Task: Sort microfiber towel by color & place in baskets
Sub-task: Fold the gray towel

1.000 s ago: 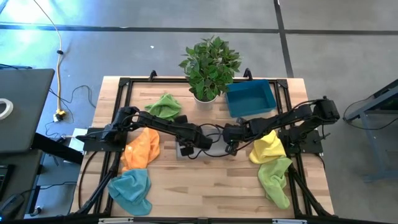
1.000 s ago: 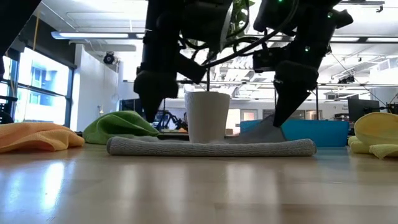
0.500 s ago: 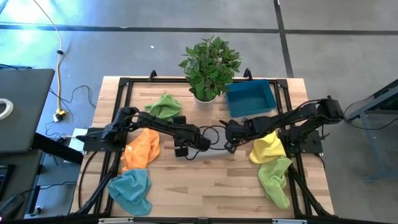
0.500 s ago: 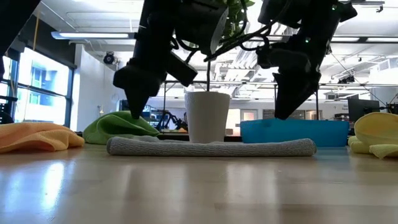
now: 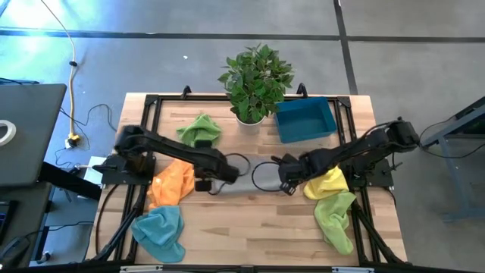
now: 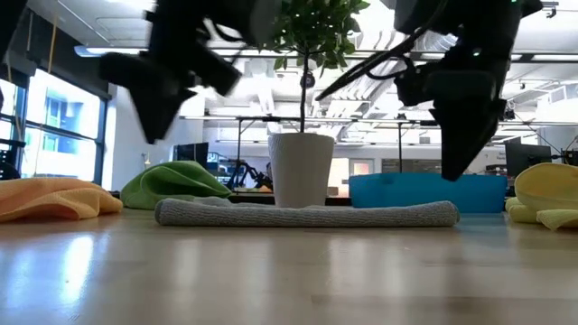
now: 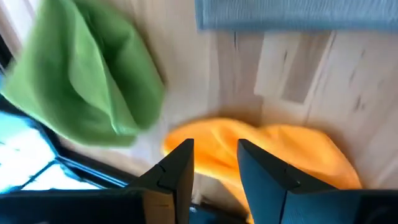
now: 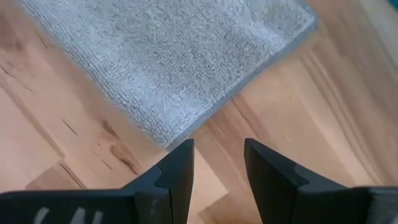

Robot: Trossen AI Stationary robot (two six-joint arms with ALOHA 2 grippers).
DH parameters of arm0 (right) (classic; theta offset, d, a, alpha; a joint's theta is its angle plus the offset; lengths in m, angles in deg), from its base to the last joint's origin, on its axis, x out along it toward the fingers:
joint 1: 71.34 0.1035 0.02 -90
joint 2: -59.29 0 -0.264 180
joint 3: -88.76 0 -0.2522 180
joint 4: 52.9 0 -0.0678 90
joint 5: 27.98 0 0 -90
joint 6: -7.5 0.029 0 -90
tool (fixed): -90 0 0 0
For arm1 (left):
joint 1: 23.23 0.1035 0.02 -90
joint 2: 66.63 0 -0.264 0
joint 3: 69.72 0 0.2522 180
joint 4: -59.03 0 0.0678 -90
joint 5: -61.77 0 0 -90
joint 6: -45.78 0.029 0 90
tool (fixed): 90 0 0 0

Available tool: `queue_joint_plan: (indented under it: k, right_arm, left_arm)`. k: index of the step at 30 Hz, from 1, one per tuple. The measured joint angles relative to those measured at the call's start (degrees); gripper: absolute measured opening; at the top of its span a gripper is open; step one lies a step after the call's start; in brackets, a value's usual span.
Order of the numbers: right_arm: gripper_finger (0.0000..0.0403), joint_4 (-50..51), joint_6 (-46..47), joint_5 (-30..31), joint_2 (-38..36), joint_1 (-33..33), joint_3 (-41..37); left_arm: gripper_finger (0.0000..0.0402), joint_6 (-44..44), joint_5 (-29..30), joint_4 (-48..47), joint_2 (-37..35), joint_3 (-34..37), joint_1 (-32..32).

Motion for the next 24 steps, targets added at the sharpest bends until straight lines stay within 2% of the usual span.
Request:
queue_joint_plan:
  k: [2,4,7,10,14,19,24]
  right_arm:
    - [0.0133,-0.86,0.94,2.34,0.00,0.70,0.00]
    - [0.0133,-1.35,2.96,5.26,0.00,0.94,0.00]
    - [0.0133,-3.03,6.57,8.19,0.00,1.06,0.00]
    - [0.0133,-6.04,8.88,8.21,0.00,0.99,0.00]
    - [0.0134,-9.06,9.27,8.13,-0.01,1.00,0.00]
    - [0.0134,-9.37,14.10,8.19,0.00,2.02,-2.07]
    - [0.0134,-14.15,22.45,9.30,-0.02,6.90,-7.38]
  left_arm:
    - [0.0111,-2.29,-2.95,3.12,-5.11,4.85,0.00]
    - [0.0111,-4.97,-5.24,10.15,-9.78,9.50,-0.17]
    - [0.0111,-8.58,-5.56,22.38,-15.38,15.79,-1.08]
    - [0.0111,-9.56,-5.59,35.13,-19.08,21.17,-1.89]
    - [0.0111,-8.24,-5.49,50.82,-20.42,26.34,-2.82]
    - [0.0111,-4.70,-5.13,64.60,-18.80,30.64,-2.92]
    - [0.0111,-5.10,-4.91,66.60,-16.93,33.61,-2.62]
